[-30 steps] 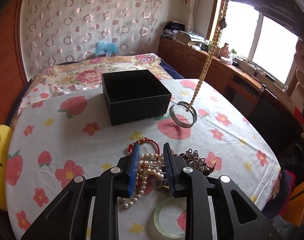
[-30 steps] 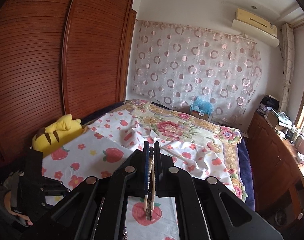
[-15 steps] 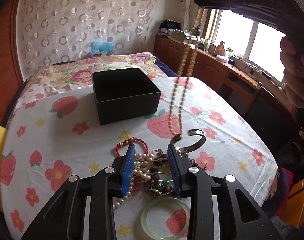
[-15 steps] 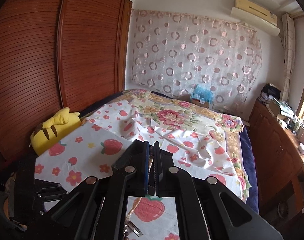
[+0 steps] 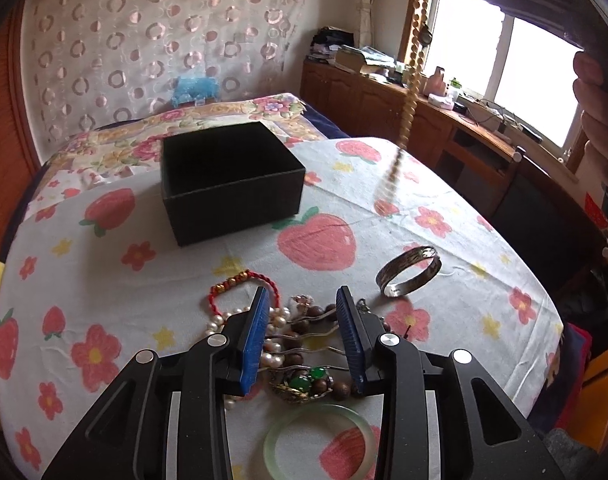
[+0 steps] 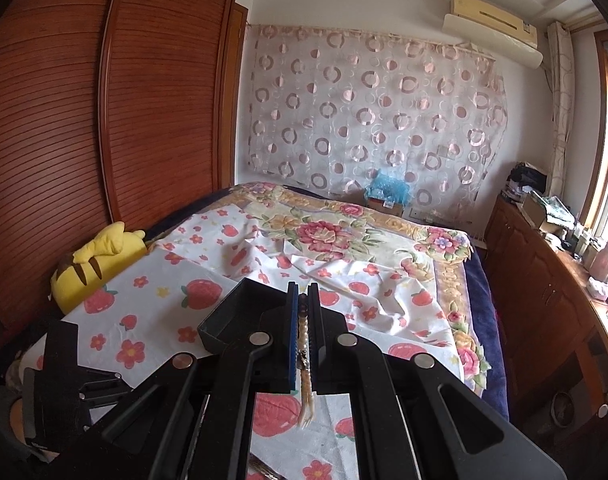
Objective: Organize jewelry
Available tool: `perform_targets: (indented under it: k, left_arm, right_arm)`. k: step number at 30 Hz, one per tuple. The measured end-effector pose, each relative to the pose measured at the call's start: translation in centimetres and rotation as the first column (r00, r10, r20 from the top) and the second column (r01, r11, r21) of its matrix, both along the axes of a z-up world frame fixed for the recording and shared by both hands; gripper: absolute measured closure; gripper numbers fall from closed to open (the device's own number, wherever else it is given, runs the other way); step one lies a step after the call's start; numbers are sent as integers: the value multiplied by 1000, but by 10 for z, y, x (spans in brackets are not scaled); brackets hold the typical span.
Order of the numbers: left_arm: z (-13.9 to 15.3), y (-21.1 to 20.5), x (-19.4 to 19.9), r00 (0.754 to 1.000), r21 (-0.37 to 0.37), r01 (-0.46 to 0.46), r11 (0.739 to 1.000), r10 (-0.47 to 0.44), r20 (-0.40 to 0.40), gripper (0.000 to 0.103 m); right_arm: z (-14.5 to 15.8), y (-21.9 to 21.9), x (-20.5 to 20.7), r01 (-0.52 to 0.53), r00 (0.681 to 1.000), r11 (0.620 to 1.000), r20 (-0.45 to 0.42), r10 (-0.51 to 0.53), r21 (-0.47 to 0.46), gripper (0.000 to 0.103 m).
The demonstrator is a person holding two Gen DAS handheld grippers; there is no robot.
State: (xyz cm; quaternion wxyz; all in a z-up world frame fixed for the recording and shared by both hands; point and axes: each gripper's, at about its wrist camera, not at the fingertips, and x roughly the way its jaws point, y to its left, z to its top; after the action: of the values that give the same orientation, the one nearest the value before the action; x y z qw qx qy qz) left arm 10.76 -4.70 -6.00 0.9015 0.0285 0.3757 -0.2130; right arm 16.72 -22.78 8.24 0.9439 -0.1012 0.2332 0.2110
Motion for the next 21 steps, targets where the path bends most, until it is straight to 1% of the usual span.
perform_targets:
  k: [2,5,7,10,13,17,21]
  left_arm:
    - [6,10,-1,1000,3,-20,1000,20,20,70]
    - [8,32,0,998,17,-59,998,59,24,70]
    - [5,43,3,996,38,-83,996,83,13,70]
    - [-6,59,11,994,70,-106,992,109,-34,70]
    - [-18,62,12,993,81,-79,994,85,-77,70]
    - [-30,55,4,993,91,-37,995,46,-104,70]
    - [-38,52,-5,992,112,-17,994,31,-120,70]
  right_arm:
    - [1,0,0,2,1000,1000,6,-2,0,98]
    - [1,2,1,4,1000,1000,15,-4,-2,98]
    - [2,2,2,4,1000,1000,15,-4,-1,98]
    - [1,4,3,3,1000,1000,15,-3,0,98]
    - [1,7,5,2,1000,1000,17,-2,3,98]
    - [2,12,10,-2,1000,1000,21,2,7,98]
    - [2,13,10,0,1000,1000,19,0,1,98]
